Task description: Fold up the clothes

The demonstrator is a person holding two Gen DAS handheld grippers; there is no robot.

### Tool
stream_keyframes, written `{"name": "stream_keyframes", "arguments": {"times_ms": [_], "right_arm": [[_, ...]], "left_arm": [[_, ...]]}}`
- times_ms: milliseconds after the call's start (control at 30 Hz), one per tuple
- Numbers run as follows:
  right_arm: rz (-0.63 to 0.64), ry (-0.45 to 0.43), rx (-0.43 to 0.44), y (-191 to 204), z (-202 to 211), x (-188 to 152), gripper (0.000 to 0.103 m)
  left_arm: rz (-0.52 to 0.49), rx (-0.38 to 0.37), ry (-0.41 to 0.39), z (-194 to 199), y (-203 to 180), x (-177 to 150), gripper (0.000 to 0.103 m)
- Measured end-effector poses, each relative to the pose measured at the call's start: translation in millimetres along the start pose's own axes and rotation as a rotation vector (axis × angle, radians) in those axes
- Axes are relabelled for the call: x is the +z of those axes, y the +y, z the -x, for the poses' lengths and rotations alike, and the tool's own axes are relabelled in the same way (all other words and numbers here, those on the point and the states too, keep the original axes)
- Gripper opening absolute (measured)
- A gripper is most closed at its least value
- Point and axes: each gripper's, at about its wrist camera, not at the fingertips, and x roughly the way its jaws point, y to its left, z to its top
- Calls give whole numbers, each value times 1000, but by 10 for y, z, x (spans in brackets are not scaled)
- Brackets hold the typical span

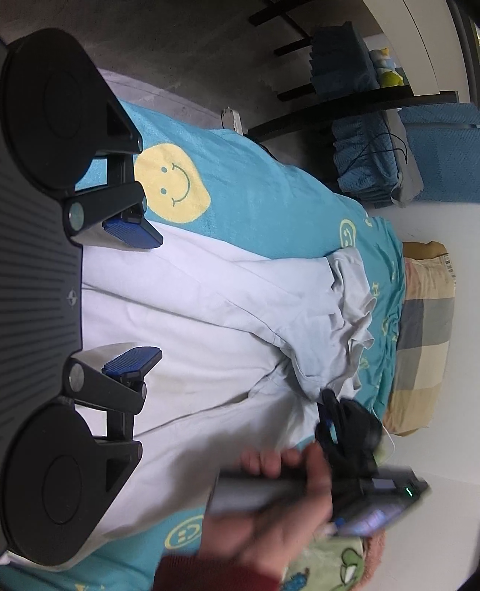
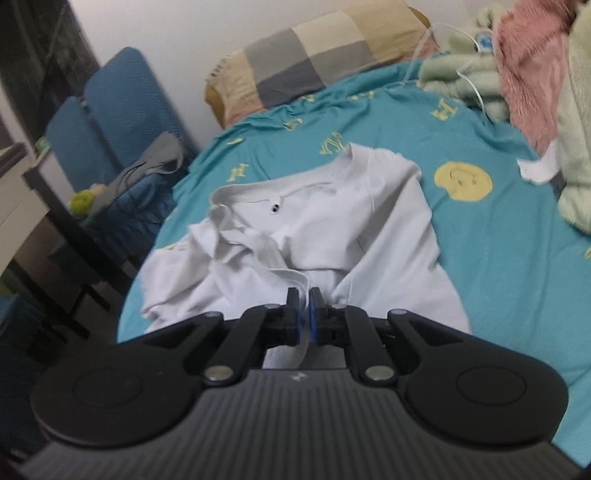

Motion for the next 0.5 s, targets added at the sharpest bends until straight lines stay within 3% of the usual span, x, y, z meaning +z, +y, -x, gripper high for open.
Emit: {"name": "stream_keyframes", "arguments": {"times_ms": [233,400,500], "right_arm": [[111,6,61,61,1174,-190,10],[86,24,99,68,2118,-619,10],[75,0,102,3,2467,-928,10]], "left_arm": [[-23,34,-7,68,-95,-37,62],[-3,33,-13,215,-220,-106,62],[-13,47,-15,256,-327,-164,62]]}}
